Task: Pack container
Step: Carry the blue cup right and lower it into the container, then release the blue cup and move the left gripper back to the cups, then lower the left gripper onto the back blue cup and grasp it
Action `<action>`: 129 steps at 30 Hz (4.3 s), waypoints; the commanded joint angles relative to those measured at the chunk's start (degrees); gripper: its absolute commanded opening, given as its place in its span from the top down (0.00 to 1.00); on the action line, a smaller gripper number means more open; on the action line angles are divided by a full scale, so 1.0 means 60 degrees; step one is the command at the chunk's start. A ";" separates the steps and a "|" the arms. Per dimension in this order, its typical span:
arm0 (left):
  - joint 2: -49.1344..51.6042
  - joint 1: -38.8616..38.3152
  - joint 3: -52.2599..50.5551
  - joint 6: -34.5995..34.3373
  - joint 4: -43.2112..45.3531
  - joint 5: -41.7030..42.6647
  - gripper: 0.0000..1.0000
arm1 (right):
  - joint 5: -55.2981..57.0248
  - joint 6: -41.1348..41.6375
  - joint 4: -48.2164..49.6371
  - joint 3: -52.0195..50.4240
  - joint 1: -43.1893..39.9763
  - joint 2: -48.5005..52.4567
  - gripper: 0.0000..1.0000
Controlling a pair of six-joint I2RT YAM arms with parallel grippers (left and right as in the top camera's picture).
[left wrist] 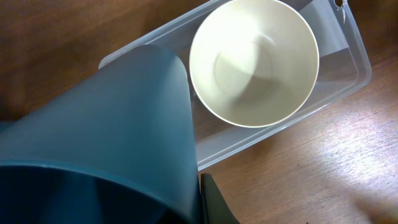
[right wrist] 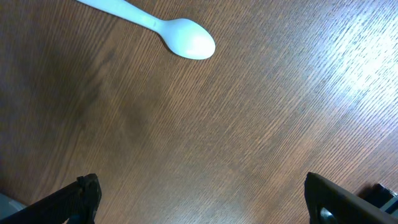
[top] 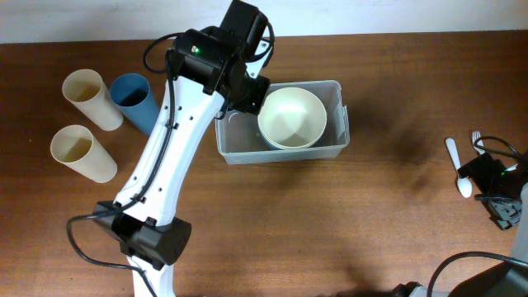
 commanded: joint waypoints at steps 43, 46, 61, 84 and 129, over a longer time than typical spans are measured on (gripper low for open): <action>0.1330 0.0007 -0.0291 -0.0131 0.0047 -0.0656 0.98 | -0.0022 0.0087 0.0004 0.0004 -0.0022 -0.0007 0.01; 0.1330 0.0025 -0.0291 -0.0127 0.0066 -0.0667 0.98 | -0.0022 0.0087 0.0004 0.0004 -0.0022 -0.0007 0.01; 0.1472 0.0106 -0.0291 -0.0124 0.0266 -0.0667 0.98 | -0.0022 0.0087 0.0004 0.0004 -0.0022 -0.0007 0.01; 0.1741 0.0113 -0.0295 -0.0124 0.0244 -0.0641 0.86 | -0.0022 0.0087 0.0004 0.0004 -0.0022 -0.0007 0.01; 0.2412 0.4291 0.3530 0.0350 -0.1512 -0.1249 0.13 | -0.0022 0.0087 0.0004 0.0004 -0.0022 -0.0007 0.01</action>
